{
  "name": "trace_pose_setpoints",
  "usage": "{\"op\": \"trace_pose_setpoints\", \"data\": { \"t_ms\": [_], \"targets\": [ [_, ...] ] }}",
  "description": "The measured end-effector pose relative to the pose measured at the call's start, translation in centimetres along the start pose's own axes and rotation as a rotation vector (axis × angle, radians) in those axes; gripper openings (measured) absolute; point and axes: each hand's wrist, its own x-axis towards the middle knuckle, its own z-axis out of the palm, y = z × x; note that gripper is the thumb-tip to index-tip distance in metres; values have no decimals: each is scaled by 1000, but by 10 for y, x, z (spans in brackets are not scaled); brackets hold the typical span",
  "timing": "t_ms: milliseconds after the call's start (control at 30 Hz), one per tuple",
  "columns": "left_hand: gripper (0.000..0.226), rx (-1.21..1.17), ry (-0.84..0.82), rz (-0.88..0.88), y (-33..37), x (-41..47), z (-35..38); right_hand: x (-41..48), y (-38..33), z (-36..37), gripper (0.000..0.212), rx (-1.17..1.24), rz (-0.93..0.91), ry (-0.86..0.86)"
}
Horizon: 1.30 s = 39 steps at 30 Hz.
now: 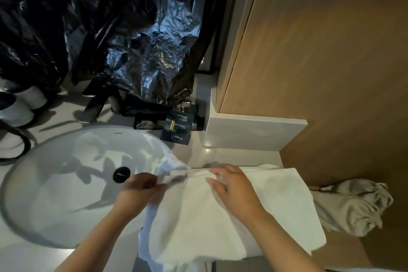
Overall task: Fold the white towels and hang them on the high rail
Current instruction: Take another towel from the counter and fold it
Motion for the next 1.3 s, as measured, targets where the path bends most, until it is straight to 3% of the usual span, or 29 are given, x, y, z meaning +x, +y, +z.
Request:
{"op": "trace_pose_setpoints", "data": {
  "t_ms": [167,300,367,467,700,900,1000,1100,1200,1300],
  "targets": [
    [15,-422,123,-46,-10,11,7,16,-3,7,25,-102,21,-75],
    [26,-176,82,-64,-11,31,14,29,-3,5,5,-29,9,40],
    [27,-29,34,-108,-8,38,13,36,-3,10,7,-48,46,-9],
    [24,5,-37,-146,-7,40,12,43,-1,25,11,-165,115,-131],
    [28,-88,-29,-148,-14,45,11,42,4,27,14,-74,43,-86],
    [22,-407,71,-118,-15,35,16,43,5,23,16,-204,-4,-146],
    [15,-628,91,-168,-26,21,11,38,4,18,27,-145,-73,-162],
    [26,-580,35,-185,-39,13,10,33,7,18,35,-124,-128,-174],
    [35,-428,98,-187,-37,26,17,39,14,20,36,-231,-93,-230],
    [34,-351,124,-201,-31,40,22,41,22,22,30,-217,-58,-163]
  ]
}}
